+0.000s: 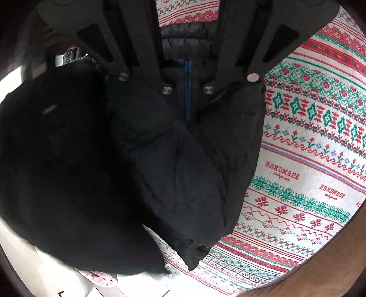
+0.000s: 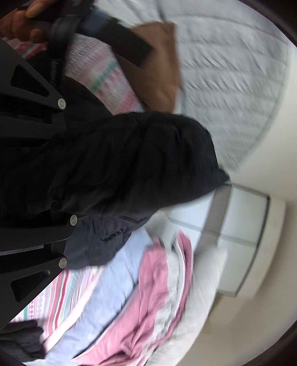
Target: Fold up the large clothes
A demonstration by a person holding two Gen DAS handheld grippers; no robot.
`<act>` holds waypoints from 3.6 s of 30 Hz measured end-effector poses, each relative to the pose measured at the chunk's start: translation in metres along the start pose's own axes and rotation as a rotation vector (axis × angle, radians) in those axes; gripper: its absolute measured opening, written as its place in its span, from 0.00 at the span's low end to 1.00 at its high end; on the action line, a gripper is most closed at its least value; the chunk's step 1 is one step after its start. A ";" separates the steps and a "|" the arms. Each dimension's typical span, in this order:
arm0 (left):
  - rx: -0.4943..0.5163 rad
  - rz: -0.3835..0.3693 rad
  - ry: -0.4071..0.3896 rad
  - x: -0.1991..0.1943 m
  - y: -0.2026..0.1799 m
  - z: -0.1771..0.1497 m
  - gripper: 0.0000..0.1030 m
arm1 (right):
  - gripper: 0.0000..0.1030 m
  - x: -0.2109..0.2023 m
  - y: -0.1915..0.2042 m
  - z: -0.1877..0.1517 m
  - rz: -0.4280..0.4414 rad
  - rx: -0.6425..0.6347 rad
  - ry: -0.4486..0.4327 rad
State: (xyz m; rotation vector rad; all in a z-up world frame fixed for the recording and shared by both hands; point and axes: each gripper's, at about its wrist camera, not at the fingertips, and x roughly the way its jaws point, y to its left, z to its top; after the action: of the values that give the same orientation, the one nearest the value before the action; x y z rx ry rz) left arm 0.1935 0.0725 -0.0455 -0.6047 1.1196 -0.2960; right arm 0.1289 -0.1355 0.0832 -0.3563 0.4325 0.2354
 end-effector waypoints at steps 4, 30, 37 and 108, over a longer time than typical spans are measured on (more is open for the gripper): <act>-0.036 -0.006 0.002 -0.007 0.012 0.004 0.00 | 0.28 0.023 0.030 -0.026 0.075 -0.119 0.053; 0.053 -0.048 -0.275 -0.114 0.018 0.022 0.51 | 0.64 -0.041 -0.046 -0.043 0.408 -0.081 0.084; 0.272 0.042 -0.227 -0.077 -0.044 0.026 0.63 | 0.64 -0.025 -0.014 -0.068 0.340 -0.166 0.172; 0.358 0.187 -0.422 -0.111 -0.085 0.012 0.26 | 0.36 0.048 -0.095 -0.132 0.332 0.395 0.488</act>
State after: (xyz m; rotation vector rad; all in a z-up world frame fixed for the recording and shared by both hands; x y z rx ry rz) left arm 0.1641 0.0647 0.0915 -0.2249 0.6864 -0.1886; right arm 0.1509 -0.2657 -0.0227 0.0570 1.0048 0.3790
